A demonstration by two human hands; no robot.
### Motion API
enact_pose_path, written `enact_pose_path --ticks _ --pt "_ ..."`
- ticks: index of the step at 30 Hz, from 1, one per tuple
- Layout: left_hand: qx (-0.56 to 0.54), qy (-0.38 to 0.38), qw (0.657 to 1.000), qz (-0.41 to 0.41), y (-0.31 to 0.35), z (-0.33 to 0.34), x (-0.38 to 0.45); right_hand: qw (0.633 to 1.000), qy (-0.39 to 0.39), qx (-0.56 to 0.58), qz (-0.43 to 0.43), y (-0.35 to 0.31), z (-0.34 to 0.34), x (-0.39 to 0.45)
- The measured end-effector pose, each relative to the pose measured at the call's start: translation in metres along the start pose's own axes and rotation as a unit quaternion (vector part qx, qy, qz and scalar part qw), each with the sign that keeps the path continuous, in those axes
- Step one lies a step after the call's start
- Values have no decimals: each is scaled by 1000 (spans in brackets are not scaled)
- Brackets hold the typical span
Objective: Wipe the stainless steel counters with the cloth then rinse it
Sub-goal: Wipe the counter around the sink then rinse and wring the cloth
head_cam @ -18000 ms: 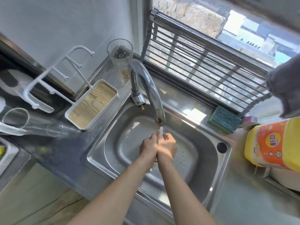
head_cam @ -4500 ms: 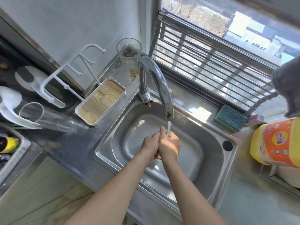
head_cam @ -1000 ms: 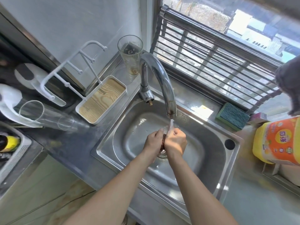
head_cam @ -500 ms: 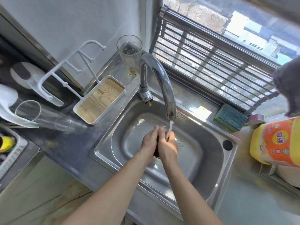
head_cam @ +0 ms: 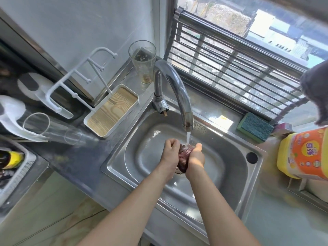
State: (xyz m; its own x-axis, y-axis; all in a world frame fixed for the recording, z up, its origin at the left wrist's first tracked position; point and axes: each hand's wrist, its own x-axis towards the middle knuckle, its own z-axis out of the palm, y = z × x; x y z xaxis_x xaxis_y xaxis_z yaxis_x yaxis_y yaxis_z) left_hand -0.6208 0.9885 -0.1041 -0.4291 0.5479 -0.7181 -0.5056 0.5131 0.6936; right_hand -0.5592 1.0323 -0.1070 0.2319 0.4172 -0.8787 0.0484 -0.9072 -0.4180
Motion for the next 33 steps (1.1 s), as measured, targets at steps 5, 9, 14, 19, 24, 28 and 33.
enact_pose_path --ticks 5,9,14,19,24,28,33 --pt "-129 -2 989 -67 10 2 -15 974 -221 40 19 -9 -7 -9" --pt "-39 29 998 -30 20 -5 -13 956 -288 -33 -49 -13 -18 -10" --pt "9 124 990 73 49 -13 8 951 -282 -50 -119 -19 -25 -11" --pt "-71 87 993 40 88 -6 29 938 -249 -157 -186 -18 -24 -11" --pt "-87 126 988 -19 97 0 38 922 -229 -191 -247 -10 -16 -16" --pt "-76 181 980 -1 96 4 38 910 -215 -195 -295 0 -12 -6" --pt "-75 185 980 -2 100 6 32 910 -192 -188 -316 1 -13 -16"
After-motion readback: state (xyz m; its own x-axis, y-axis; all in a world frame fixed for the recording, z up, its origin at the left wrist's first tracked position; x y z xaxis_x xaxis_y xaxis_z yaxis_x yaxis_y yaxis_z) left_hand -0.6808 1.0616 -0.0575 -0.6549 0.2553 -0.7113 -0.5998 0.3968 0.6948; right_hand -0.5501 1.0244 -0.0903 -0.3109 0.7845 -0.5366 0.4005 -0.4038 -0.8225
